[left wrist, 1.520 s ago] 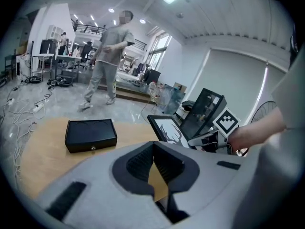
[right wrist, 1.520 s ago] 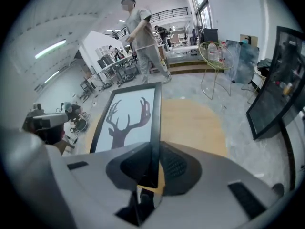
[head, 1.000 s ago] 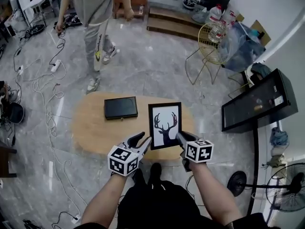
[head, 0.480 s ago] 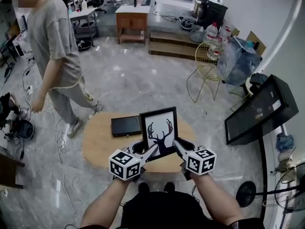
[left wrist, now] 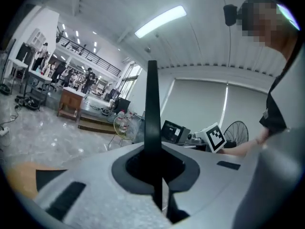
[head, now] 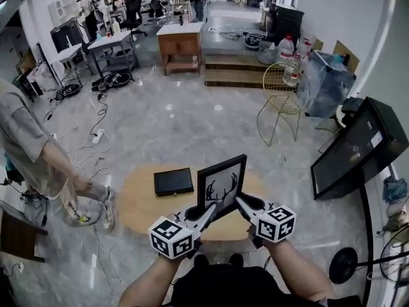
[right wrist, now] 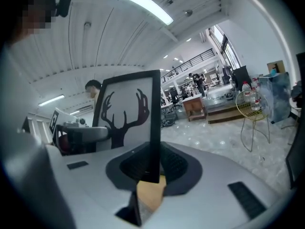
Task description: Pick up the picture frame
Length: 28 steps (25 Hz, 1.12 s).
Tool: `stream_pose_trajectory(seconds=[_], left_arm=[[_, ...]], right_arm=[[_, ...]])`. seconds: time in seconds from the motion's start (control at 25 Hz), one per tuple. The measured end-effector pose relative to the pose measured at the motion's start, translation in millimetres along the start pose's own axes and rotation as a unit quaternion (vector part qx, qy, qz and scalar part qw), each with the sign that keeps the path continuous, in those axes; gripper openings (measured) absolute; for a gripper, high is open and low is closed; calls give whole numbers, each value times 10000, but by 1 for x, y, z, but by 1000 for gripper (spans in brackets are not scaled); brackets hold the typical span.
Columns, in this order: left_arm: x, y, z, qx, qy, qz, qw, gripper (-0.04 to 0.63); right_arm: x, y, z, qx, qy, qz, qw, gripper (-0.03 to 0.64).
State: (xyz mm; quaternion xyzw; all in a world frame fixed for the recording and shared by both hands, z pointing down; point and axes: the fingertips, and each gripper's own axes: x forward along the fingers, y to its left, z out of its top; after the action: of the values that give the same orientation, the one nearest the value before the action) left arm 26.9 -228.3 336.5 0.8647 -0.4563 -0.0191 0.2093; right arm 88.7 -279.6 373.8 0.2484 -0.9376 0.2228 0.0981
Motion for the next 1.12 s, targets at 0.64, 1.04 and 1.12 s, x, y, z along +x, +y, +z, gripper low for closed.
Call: stream_pose_trajectory(seconds=[0.64, 1.04, 1.12], left_arm=[[-71, 50, 81, 709, -189, 1260, 9893, 18], [-75, 71, 68, 1012, -314, 2394, 9651, 18], [-74, 76, 72, 1002, -386, 2470, 9631, 18]], right_arm=[[-9, 4, 42, 92, -183, 95, 9997, 25], [-62, -76, 71, -362, -543, -472, 9968, 18], [-69, -76, 79, -532, -580, -522, 9955, 18]])
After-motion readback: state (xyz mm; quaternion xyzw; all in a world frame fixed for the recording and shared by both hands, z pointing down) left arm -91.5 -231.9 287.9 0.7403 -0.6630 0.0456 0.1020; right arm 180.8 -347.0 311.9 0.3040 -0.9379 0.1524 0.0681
